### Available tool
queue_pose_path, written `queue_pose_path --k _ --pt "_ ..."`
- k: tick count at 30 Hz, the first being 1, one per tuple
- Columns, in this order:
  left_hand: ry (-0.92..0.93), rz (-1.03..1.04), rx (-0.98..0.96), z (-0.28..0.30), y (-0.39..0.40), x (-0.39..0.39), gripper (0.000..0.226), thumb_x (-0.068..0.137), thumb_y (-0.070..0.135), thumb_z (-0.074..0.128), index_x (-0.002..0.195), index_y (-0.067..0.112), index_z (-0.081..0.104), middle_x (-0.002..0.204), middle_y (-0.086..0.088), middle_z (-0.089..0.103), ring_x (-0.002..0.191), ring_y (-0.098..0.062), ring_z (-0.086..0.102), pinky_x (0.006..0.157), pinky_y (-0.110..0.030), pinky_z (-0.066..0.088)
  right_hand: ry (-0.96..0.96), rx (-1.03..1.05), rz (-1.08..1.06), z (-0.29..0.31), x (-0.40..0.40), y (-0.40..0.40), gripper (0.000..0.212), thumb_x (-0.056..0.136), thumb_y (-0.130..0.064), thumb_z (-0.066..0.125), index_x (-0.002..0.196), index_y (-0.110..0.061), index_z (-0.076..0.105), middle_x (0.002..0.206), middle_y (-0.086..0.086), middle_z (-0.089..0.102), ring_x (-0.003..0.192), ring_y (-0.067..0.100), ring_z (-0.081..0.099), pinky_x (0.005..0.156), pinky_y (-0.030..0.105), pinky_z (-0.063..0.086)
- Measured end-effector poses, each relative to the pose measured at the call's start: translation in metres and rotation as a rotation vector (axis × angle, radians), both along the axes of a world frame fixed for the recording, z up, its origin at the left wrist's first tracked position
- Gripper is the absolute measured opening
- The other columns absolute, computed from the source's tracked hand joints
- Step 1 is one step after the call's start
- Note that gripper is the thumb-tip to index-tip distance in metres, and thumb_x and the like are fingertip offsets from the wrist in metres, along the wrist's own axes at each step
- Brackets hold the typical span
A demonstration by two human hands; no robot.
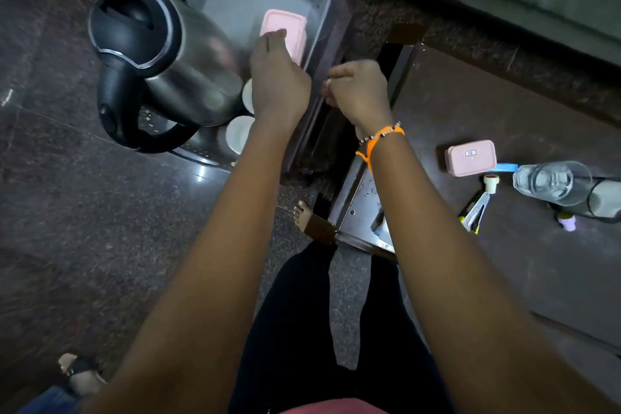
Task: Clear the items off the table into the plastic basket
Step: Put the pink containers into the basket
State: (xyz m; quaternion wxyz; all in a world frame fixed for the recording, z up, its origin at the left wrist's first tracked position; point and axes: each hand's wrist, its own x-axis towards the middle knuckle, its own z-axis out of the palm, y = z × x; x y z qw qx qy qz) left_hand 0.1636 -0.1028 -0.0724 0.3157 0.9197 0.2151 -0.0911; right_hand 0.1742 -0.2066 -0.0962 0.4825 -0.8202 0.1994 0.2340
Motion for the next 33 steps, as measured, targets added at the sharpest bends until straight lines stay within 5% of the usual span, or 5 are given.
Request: queue_pose_path --k 3,12,22,27,33 --pt "-0.095 -0.035 -0.094 0.003 -0.040 -0.030 0.036 0.087 0.001 0.045 0.121 0.003 0.056 0.127 -0.020 0.053 0.120 -0.032 0.049 0.102 -0.029 0.030 0.085 0.079 -0.169 -0.005 -0.033 -0.051 0.020 0.078 0.001 0.059 0.095 0.008 0.068 0.091 0.029 0.071 0.075 0.033 0.070 0.084 0.045 0.059" --pt "0.355 -0.295 -0.311 -0.053 -0.187 -0.097 0.031 0.088 0.001 0.049 0.117 0.006 0.061 0.125 -0.017 0.057 0.118 -0.028 0.054 0.101 -0.029 0.042 0.290 -0.115 -0.403 -0.055 -0.122 -0.232 0.024 0.085 0.000 0.053 0.107 0.003 0.062 0.115 0.029 0.064 0.109 0.042 0.061 0.098 0.047 0.050" --pt "0.298 -0.627 0.032 -0.124 -0.284 -0.063 0.068 0.080 0.005 0.062 0.140 0.006 0.031 0.142 -0.020 0.035 0.129 -0.036 0.037 0.108 -0.035 0.025 0.156 -0.485 0.297 -0.120 -0.122 -0.325 0.052 0.086 0.003 0.041 0.133 -0.017 0.053 0.145 0.017 0.034 0.126 0.036 0.044 0.112 0.035 0.032" --pt "0.377 -0.701 0.146 -0.150 -0.315 -0.056 0.093 0.076 0.020 0.073 0.147 0.005 0.015 0.146 -0.017 0.032 0.134 -0.034 0.032 0.111 -0.039 0.027 0.134 -0.493 0.392 -0.135 -0.115 -0.338 0.052 0.082 0.005 0.040 0.128 -0.013 0.056 0.141 0.015 0.039 0.122 0.035 0.047 0.107 0.039 0.037" --pt "0.302 -0.508 0.128 -0.142 -0.313 -0.065 0.071 0.079 0.024 0.064 0.138 0.003 0.030 0.136 -0.018 0.042 0.120 -0.037 0.044 0.095 -0.043 0.039 -0.031 -0.502 0.255 -0.114 -0.119 -0.335 0.041 0.080 0.005 0.048 0.114 -0.011 0.063 0.125 0.013 0.055 0.113 0.033 0.050 0.097 0.036 0.038"
